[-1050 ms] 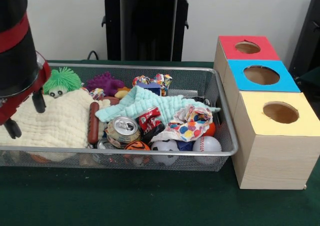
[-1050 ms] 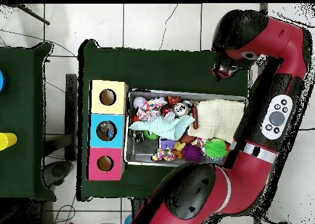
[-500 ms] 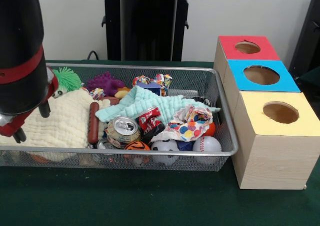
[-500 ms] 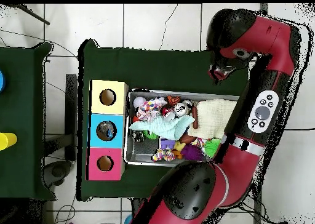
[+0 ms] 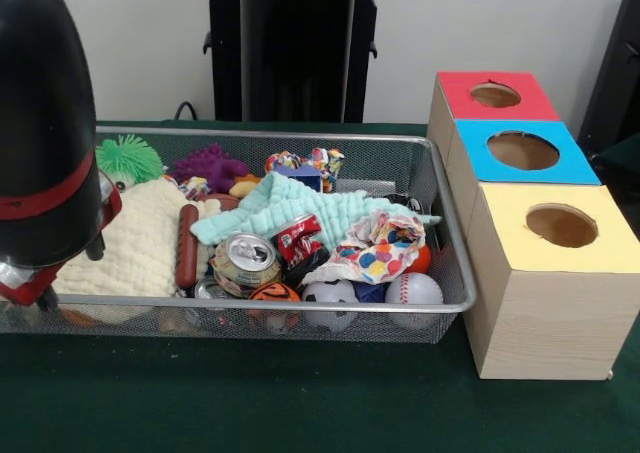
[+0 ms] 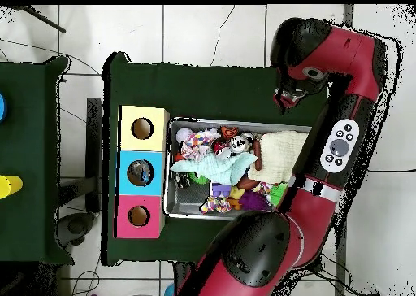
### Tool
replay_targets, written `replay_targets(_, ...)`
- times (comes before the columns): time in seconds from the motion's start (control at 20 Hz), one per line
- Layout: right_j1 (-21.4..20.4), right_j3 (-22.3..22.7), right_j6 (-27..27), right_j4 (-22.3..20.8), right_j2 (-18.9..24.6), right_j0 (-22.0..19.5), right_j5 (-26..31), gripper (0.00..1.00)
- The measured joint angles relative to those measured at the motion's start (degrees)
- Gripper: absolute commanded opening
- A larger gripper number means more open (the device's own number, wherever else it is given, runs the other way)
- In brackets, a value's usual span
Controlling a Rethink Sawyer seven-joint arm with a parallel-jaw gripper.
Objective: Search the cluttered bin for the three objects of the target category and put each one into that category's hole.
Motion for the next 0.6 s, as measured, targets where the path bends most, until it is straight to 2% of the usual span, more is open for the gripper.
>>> replay_targets(0.3, 1.20, 0.02, 0.00, -2.59, 1.42, -0.67, 0.00, 1.00)
replay_targets(0.6, 1.61, 0.73, 0.00, -2.17, 1.53, -0.90, -0.01, 1.00)
